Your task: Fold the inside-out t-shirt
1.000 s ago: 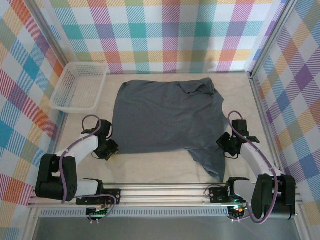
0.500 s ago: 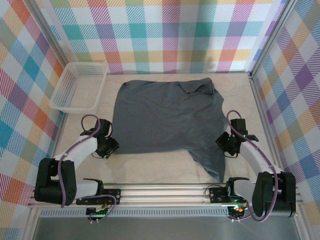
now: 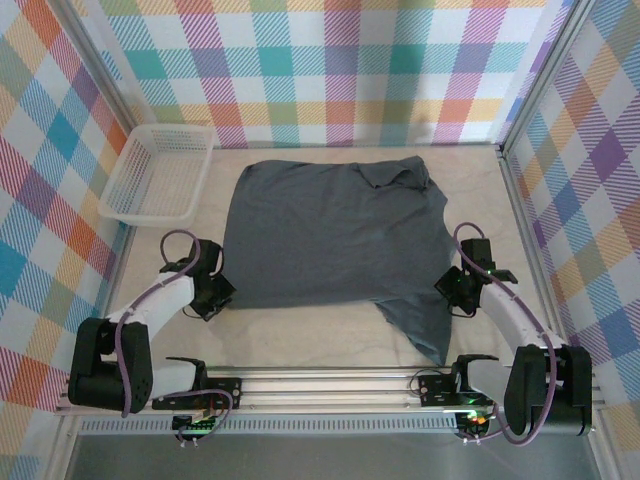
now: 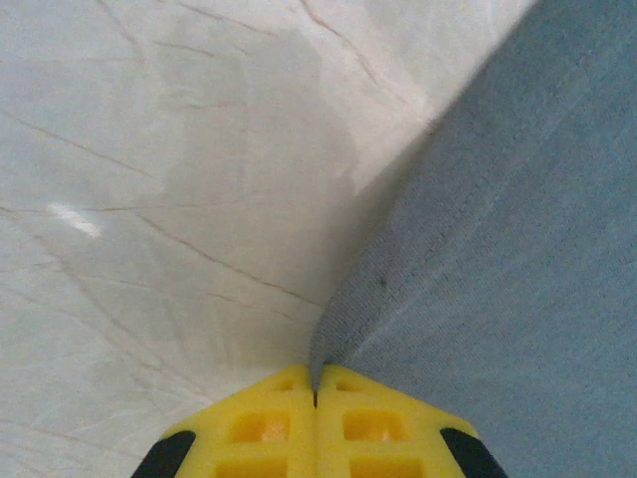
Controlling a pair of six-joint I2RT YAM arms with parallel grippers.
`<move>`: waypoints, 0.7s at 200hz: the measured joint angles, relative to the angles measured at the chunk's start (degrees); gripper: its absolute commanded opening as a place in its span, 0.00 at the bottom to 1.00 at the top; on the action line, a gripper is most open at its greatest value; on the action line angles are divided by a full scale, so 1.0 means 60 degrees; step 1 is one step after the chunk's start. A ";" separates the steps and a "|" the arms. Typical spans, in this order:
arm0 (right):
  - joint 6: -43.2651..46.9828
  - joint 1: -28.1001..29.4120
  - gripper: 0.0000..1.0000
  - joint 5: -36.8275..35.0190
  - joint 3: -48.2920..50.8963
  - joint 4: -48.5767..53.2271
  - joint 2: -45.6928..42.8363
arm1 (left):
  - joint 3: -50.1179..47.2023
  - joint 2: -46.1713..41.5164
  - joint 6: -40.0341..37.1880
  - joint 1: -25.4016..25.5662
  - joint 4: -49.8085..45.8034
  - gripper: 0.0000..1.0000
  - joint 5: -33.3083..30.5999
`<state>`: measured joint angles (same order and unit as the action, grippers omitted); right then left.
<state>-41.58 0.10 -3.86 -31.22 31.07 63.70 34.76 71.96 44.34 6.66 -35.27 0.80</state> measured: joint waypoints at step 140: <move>0.0087 0.0000 0.00 0.0215 -0.1719 0.0477 0.0146 | 0.1967 0.0062 -0.0517 -0.0066 -0.0565 0.00 -0.0266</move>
<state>-41.06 0.10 -2.57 -41.54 33.93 64.58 46.57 72.34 41.23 6.26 -38.65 -0.80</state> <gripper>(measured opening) 0.045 0.056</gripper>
